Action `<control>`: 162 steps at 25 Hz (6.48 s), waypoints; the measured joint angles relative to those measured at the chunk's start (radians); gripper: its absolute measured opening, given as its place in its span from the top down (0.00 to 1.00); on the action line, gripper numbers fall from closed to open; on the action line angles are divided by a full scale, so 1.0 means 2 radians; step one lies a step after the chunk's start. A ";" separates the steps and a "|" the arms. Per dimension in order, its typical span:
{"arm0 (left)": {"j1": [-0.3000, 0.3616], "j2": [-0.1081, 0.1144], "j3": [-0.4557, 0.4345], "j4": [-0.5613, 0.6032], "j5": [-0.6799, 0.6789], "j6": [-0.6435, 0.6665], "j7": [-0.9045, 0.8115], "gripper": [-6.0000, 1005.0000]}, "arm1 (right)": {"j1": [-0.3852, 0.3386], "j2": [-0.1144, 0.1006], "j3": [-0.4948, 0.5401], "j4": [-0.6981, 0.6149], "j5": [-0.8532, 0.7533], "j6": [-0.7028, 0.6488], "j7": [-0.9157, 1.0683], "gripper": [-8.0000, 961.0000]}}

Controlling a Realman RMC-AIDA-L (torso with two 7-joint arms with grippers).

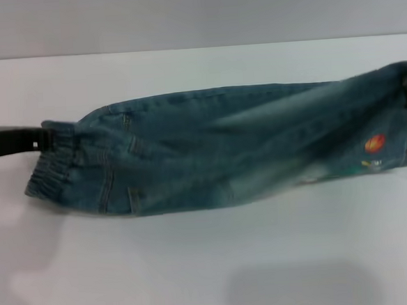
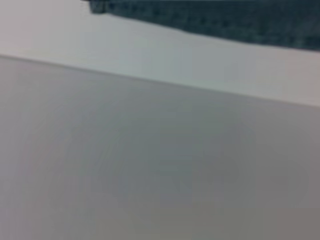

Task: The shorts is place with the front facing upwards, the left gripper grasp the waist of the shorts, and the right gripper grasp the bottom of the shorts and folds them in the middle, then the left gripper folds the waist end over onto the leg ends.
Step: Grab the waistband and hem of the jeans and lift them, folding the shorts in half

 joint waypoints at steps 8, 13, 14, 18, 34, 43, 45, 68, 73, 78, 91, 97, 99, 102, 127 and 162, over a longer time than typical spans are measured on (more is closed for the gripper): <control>-0.006 0.000 -0.008 0.018 -0.007 0.041 -0.003 0.96 | -0.010 0.001 0.029 -0.022 0.000 -0.044 -0.005 0.99; -0.010 0.000 -0.010 0.028 -0.012 0.056 -0.003 0.96 | -0.010 0.001 0.036 -0.043 0.001 -0.065 -0.005 0.98; -0.011 0.000 -0.010 0.031 -0.012 0.061 -0.003 0.96 | -0.010 0.001 0.038 -0.046 0.001 -0.068 -0.005 0.98; -0.012 0.000 -0.012 0.037 -0.016 0.072 -0.004 0.96 | -0.011 0.001 0.043 -0.054 0.001 -0.082 -0.005 0.98; -0.031 0.000 -0.015 0.061 -0.026 0.102 -0.002 0.96 | 0.024 0.001 0.075 -0.115 0.003 -0.145 0.000 0.96; -0.053 0.000 -0.016 0.092 -0.025 0.120 -0.003 1.00 | 0.061 0.000 0.102 -0.180 0.003 -0.180 -0.001 0.95; -0.058 0.000 -0.016 0.096 -0.026 0.121 -0.002 1.00 | 0.070 0.000 0.106 -0.193 0.003 -0.185 -0.002 0.94; -0.048 0.001 -0.003 0.093 -0.038 0.121 0.017 0.89 | 0.094 0.002 0.069 -0.320 0.042 -0.390 -0.069 0.26; -0.047 0.001 -0.002 0.091 -0.043 0.114 0.021 0.66 | 0.041 0.002 0.011 -0.315 0.042 -0.487 -0.069 0.23; -0.044 0.001 -0.002 0.084 -0.046 0.101 0.022 0.45 | 0.027 0.005 -0.010 -0.339 0.043 -0.520 -0.061 0.21; -0.034 0.002 -0.003 0.072 -0.047 0.094 0.022 0.40 | -0.020 0.002 0.081 -0.141 0.043 -0.167 0.064 0.20; -0.036 0.002 -0.006 0.076 -0.047 0.094 0.030 0.40 | -0.039 0.003 0.099 -0.052 0.004 -0.038 0.084 0.20; -0.036 0.002 -0.007 0.080 -0.047 0.096 0.034 0.40 | -0.045 0.003 0.112 -0.047 0.002 -0.027 0.088 0.20; -0.038 0.001 -0.008 0.083 -0.047 0.096 0.038 0.40 | -0.048 0.004 0.127 -0.051 0.001 -0.022 0.091 0.20; -0.039 0.001 -0.007 0.085 -0.050 0.098 0.054 0.40 | 0.080 -0.001 0.187 -0.253 0.004 -0.087 0.068 0.20; -0.040 0.001 -0.003 0.080 -0.059 0.094 0.054 0.40 | 0.163 -0.003 0.216 -0.391 0.019 -0.129 0.034 0.26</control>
